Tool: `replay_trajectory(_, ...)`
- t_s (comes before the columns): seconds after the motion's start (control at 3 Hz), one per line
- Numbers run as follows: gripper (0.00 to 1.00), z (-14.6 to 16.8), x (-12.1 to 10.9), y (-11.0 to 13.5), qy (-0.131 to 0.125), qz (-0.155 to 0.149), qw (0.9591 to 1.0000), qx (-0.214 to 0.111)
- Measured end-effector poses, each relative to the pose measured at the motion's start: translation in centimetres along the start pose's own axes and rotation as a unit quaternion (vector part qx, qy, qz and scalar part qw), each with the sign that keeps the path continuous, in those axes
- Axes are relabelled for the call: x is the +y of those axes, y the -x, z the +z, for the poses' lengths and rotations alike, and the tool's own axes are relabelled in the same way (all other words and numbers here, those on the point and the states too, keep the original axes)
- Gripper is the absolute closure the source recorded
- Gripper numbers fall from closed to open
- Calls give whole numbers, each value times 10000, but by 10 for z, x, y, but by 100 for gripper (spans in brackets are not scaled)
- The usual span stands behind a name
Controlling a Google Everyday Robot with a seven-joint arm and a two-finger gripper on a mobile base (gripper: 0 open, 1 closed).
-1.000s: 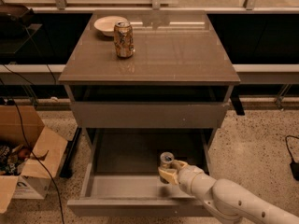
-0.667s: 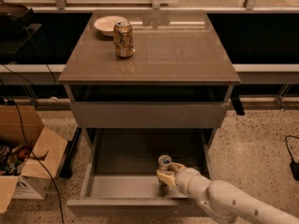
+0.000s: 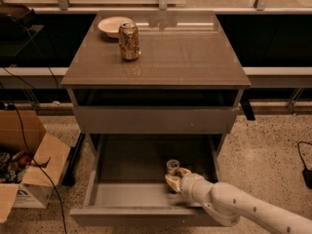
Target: Place redbull can into middle drawer
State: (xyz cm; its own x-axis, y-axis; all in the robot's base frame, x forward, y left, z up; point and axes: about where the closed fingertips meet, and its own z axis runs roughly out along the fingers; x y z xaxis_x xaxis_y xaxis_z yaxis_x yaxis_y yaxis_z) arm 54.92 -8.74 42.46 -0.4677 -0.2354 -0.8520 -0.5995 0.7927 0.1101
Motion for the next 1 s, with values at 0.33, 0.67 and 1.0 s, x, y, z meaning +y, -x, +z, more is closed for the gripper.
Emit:
replay_trajectory(0.33, 4, 6, -6, -3, -21, -11, 10000, 44)
replay_trajectory(0.67, 0, 6, -6, -3, -21, -11, 10000, 44)
replay_trajectory(1.0, 0, 6, -6, -3, -21, -11, 10000, 44)
